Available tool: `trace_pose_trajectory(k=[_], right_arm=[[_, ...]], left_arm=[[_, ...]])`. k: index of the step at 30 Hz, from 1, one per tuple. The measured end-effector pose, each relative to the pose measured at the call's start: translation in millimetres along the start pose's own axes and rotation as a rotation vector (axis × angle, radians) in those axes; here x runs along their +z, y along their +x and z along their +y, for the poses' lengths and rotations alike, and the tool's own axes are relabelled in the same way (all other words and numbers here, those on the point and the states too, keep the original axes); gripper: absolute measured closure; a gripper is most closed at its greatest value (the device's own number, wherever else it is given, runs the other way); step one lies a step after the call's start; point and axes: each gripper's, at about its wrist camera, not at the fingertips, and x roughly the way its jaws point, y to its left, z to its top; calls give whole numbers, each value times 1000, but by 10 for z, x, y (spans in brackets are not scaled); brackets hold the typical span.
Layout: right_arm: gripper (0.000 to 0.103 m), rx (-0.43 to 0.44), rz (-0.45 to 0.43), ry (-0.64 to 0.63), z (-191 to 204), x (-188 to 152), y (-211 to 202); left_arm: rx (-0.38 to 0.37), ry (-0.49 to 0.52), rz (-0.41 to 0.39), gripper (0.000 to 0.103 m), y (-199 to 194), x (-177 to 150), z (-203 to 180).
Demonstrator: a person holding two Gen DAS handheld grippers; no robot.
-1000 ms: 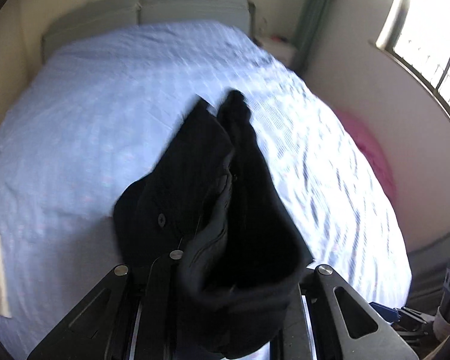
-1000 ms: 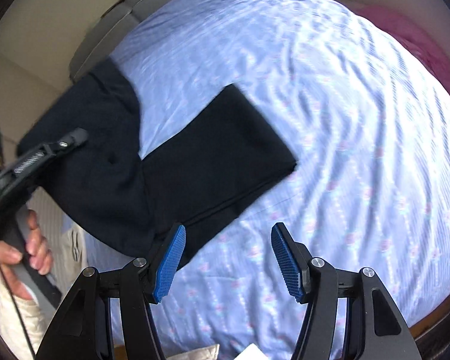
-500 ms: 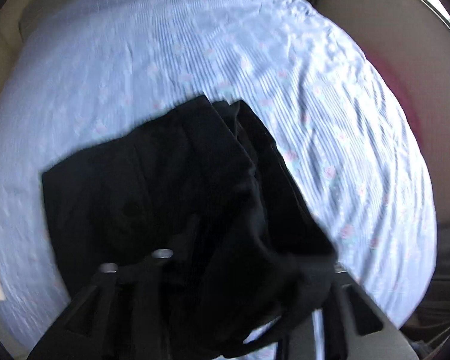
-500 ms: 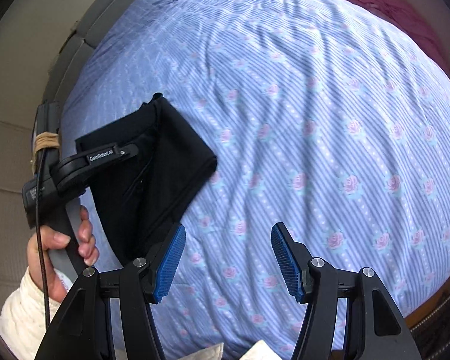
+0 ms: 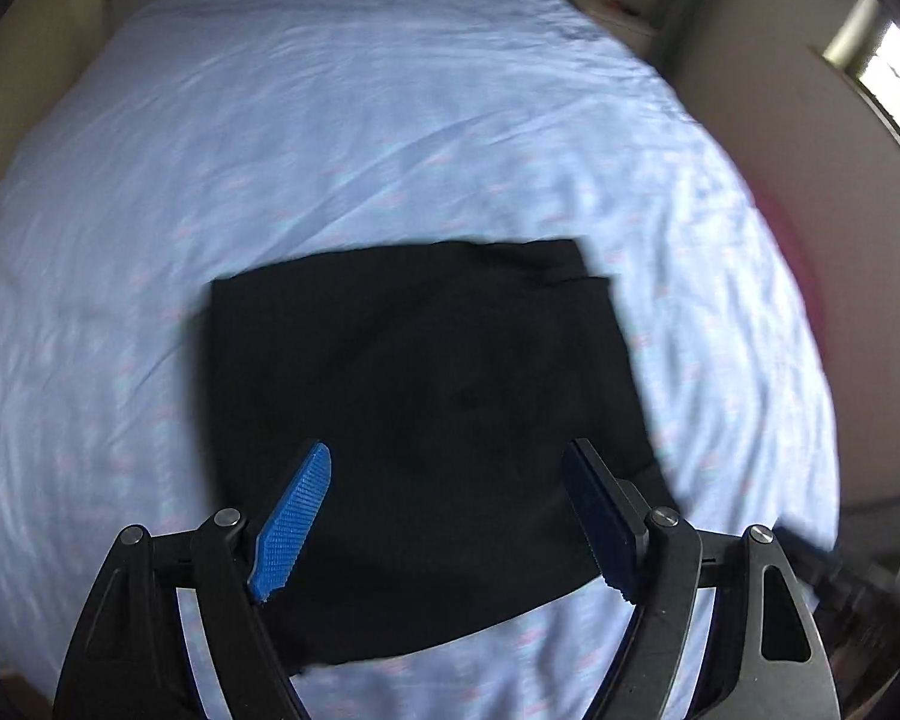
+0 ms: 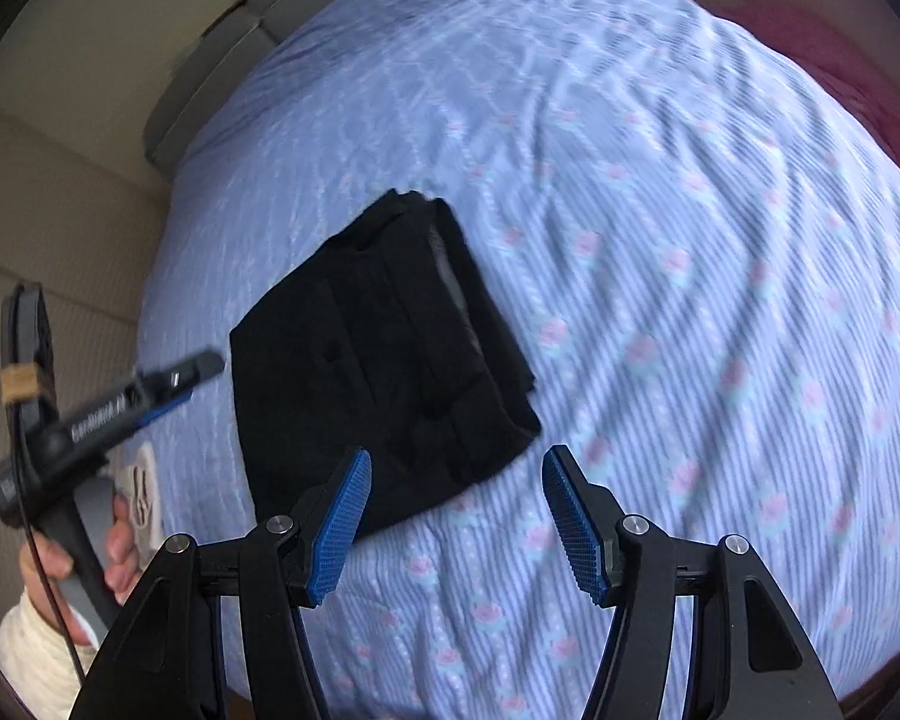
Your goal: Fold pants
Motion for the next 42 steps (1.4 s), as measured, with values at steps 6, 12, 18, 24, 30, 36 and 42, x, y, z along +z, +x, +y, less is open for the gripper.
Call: trace_pose_trajectory(k=[6, 12, 18, 24, 30, 36, 42], right_arm=[[42, 0, 83, -113, 227, 438, 566], [42, -80, 143, -138, 263, 678, 1058], [43, -91, 193, -99, 246, 762, 1316], [61, -33, 126, -123, 453, 709, 1082], [74, 4, 145, -164, 581, 774, 1166], [94, -70, 193, -95, 457, 862, 1416], [97, -144, 50, -71, 414, 954, 1069]], left_arm=[[57, -107, 67, 24, 100, -288, 532], [57, -125, 98, 24, 214, -363, 634], [28, -110, 99, 24, 235, -317, 520], [6, -96, 87, 24, 206, -278, 442], [9, -124, 99, 24, 235, -304, 492], [7, -132, 114, 24, 245, -337, 492], [21, -128, 95, 24, 214, -314, 479]])
